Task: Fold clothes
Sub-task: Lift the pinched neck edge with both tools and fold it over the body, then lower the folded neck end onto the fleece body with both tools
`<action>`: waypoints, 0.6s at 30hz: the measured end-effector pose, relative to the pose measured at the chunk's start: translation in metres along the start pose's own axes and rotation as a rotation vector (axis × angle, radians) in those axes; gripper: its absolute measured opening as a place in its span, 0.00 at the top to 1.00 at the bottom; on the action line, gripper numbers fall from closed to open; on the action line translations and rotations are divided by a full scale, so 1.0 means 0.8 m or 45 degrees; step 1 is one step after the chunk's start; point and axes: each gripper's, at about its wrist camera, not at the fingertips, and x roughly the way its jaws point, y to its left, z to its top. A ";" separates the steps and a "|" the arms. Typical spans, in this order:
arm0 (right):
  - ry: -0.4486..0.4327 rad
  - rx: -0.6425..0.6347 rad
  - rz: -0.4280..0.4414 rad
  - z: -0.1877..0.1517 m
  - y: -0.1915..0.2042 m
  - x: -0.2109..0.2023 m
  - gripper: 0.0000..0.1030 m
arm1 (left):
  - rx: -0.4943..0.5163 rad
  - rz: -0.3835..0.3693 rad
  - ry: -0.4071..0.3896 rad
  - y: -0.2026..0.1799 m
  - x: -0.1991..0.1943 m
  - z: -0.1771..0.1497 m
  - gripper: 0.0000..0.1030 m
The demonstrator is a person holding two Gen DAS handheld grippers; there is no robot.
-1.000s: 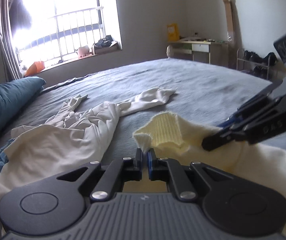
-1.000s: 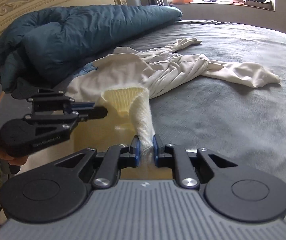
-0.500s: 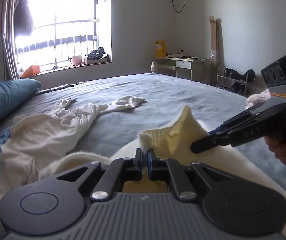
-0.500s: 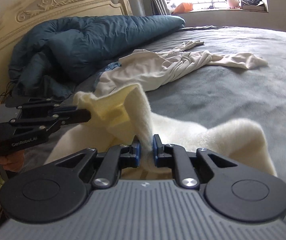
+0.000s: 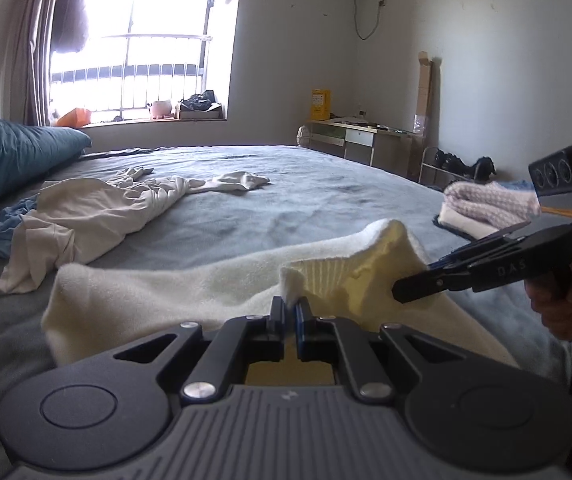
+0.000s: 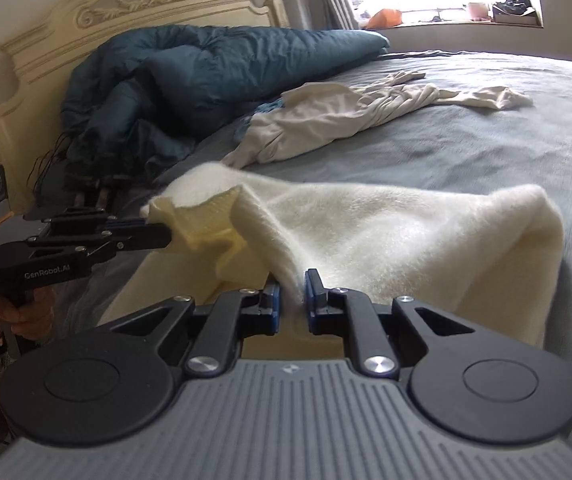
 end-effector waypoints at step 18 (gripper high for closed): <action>0.017 -0.037 0.003 -0.099 0.045 -0.056 0.89 | -0.055 -0.048 0.032 -0.038 -0.074 -0.087 0.94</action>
